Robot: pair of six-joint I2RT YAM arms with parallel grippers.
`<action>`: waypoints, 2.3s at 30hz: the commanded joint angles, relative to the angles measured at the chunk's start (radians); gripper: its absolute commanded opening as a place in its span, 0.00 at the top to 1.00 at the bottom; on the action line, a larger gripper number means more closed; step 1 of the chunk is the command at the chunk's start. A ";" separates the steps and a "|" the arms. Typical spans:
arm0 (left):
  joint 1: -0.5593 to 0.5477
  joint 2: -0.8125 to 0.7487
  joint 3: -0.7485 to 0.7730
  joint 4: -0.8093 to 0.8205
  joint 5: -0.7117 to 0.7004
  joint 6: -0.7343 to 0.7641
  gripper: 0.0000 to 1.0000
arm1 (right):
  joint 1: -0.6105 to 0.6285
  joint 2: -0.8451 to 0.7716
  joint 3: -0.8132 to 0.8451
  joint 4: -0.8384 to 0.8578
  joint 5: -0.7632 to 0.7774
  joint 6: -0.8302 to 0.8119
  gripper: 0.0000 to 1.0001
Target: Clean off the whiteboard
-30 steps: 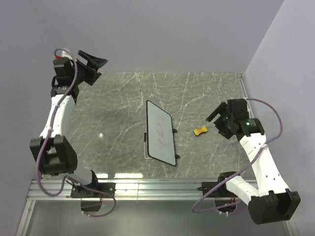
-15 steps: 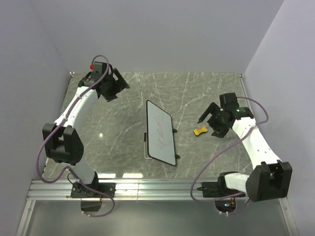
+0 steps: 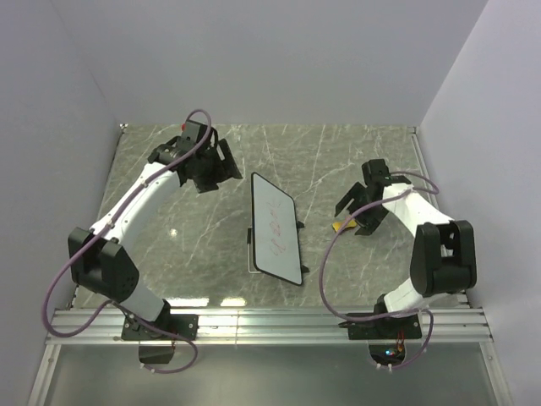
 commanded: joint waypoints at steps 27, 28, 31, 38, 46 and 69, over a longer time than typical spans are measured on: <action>-0.099 -0.167 0.167 -0.294 0.115 0.055 0.03 | -0.004 0.199 -0.068 0.177 0.114 0.041 0.56; -0.113 -0.151 0.162 -0.301 0.106 0.055 0.03 | -0.006 0.196 -0.075 0.175 0.116 0.038 0.63; -0.142 -0.133 0.092 -0.277 0.127 0.061 0.04 | -0.006 0.184 -0.088 0.171 0.116 0.023 0.84; -0.243 -0.091 -0.059 -0.168 0.144 0.028 0.09 | -0.006 0.089 -0.094 0.158 0.061 -0.026 1.00; -0.269 -0.038 -0.102 -0.071 0.138 -0.018 0.61 | 0.046 -0.060 -0.059 0.201 -0.174 -0.068 1.00; -0.343 0.077 -0.120 -0.110 0.026 -0.014 1.00 | 0.362 0.203 0.308 0.458 -0.518 0.162 1.00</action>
